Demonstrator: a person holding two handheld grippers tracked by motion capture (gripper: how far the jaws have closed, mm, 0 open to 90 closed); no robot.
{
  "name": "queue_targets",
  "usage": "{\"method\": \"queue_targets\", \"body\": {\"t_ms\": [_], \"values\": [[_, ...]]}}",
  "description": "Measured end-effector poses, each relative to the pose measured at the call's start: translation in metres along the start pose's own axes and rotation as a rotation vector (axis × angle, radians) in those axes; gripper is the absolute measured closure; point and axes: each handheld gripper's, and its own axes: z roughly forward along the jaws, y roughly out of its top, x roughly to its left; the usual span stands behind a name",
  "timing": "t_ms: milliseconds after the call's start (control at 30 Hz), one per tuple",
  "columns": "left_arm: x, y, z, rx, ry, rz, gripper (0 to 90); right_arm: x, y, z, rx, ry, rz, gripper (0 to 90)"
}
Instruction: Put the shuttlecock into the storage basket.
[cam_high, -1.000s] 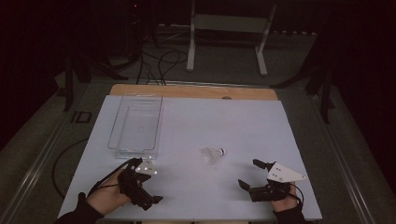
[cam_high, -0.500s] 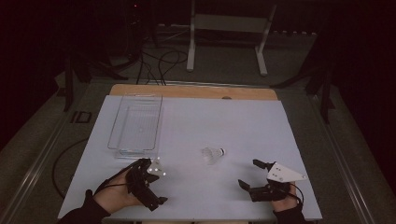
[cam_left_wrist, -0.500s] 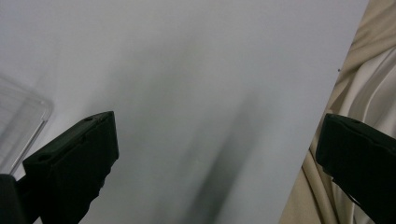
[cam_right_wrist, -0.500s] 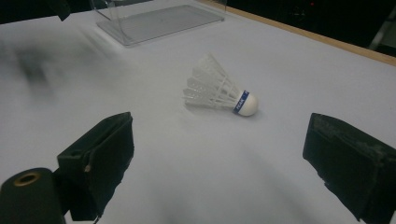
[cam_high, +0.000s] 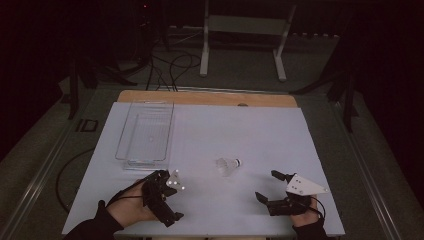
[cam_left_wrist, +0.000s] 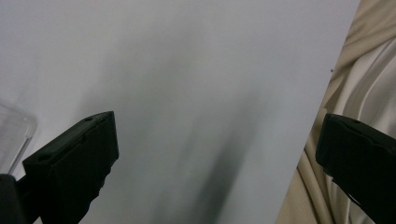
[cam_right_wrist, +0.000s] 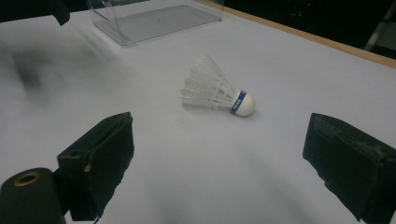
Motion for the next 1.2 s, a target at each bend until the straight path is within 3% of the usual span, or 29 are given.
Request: {"method": "queue_targets", "body": {"t_ms": [533,1200], "values": [[-0.004,0.024,0.006,0.072,-0.023,0.046,0.1,0.0,0.0,0.0,0.004,0.002,0.001,8.8],[-0.002,0.063,0.015,0.058,-0.065,0.066,0.2,0.0,0.0,0.0,0.005,0.0,-0.001,8.7]]}}
